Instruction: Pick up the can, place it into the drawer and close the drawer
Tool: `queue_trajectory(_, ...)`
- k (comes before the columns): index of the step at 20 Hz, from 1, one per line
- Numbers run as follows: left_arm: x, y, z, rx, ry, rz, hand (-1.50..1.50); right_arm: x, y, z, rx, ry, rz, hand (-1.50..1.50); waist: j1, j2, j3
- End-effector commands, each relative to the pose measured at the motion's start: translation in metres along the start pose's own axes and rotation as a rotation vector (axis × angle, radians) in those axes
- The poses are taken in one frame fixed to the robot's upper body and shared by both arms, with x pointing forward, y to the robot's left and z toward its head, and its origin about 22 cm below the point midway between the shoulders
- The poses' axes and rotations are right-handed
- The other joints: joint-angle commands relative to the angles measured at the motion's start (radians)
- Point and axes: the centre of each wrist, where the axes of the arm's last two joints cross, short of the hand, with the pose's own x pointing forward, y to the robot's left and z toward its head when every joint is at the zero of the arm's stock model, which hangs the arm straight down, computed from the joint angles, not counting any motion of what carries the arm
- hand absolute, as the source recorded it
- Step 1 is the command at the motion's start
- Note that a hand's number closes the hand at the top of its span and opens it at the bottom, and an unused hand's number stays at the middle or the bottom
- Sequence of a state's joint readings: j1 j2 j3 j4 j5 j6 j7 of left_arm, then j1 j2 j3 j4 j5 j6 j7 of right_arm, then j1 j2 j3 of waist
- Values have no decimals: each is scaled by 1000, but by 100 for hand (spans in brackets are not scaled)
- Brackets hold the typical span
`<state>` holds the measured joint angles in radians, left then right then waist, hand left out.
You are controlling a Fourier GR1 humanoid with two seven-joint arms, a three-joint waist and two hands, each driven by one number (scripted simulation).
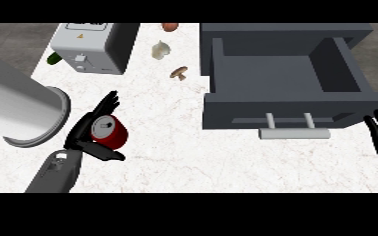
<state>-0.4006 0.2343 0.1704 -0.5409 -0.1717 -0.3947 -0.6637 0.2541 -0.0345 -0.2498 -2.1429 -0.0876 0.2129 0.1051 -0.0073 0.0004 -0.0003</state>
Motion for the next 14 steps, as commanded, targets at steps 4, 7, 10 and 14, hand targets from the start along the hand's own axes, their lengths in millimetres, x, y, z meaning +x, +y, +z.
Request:
queue_trajectory(4, 9, -25, -20, -43, -17, 25, -150, -5, 6, 21, 3, 6, -5, -150, 0, -2, 0)
queue_trajectory(7, 11, -11, -22, -51, -34, 30, 150, 13, 12, 14, -4, -11, -11, -150, -2, 0, 0)
queue_trajectory(10, 11, -32, -28, -72, -55, 70, 150, -16, 2, -4, -21, -7, -9, -150, 3, 0, 0)
queue_trajectory(14, 13, -35, -12, -117, -78, 115, 150, -3, 1, 18, -31, -16, -8, -150, 6, -3, 1)
